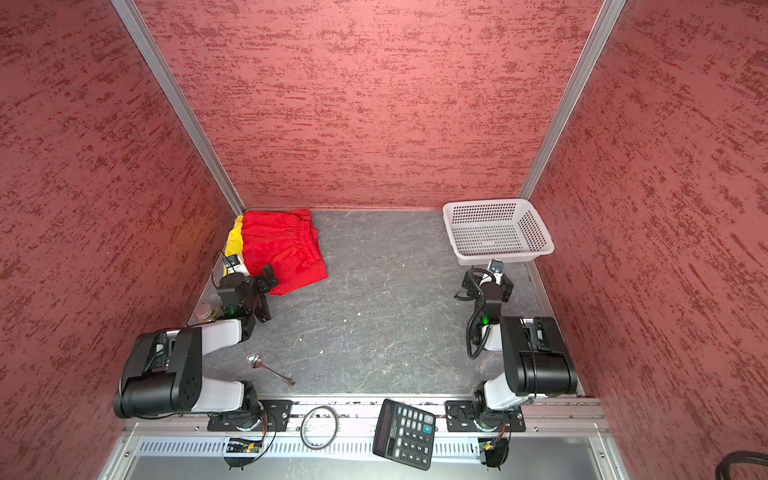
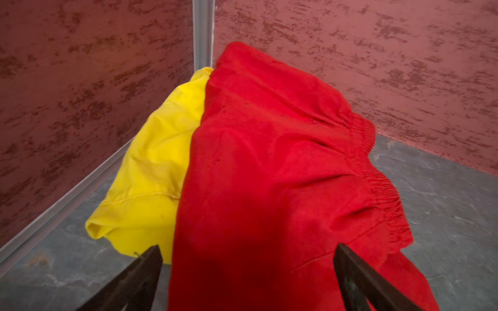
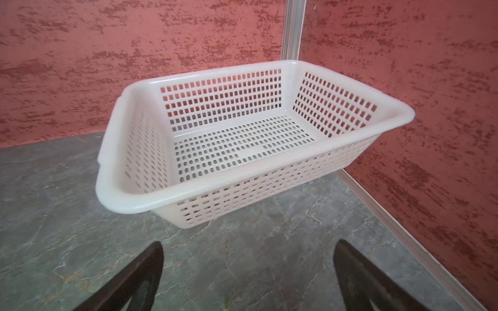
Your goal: Fold and stack the shorts
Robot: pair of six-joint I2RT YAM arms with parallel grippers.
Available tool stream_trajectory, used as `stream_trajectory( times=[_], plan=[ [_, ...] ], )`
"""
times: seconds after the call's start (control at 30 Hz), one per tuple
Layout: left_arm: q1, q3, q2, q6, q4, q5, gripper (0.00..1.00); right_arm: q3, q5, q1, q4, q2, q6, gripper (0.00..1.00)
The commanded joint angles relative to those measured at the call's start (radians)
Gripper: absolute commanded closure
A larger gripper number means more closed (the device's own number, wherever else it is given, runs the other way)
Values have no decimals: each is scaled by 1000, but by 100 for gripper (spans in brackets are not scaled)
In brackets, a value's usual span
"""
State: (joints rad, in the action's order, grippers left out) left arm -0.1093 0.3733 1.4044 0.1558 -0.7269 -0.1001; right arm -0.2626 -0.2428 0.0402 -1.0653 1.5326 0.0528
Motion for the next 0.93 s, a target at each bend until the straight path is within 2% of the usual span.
stream_trajectory(
  times=[0.0, 0.07, 0.1, 0.13, 0.2, 0.23, 0.27, 0.3, 0.33, 0.9],
  plan=[
    [39, -72, 20, -77, -195, 50, 1, 18, 67, 8, -175, 24, 12, 1],
    [45, -134, 142, -90, -451, 49, 1, 6, 107, 7, -141, 16, -1, 1],
    [46, -144, 160, -95, -492, 51, 1, 5, 117, 8, -149, 22, -9, 1],
    [45, -123, 100, -78, -355, 50, 1, 4, 121, 7, -131, 14, -6, 1],
    [52, -78, 146, -114, -359, 84, 1, -1, 147, 9, -128, 19, -14, 1],
    [54, -30, 119, -123, -222, 121, 0, -9, 166, 10, -113, 17, -18, 1],
    [64, -5, 128, -131, -175, 95, 1, -17, 172, 10, -100, 19, -22, 1],
    [84, -17, 137, -146, -223, 66, 0, -23, 184, 9, -81, 15, -24, 1],
    [84, -7, 126, -137, -189, 59, 0, -22, 194, 9, -87, 17, -31, 1],
    [79, -6, 130, -135, -189, 63, 0, -31, 247, 33, -69, 14, -19, 1]
  ],
)
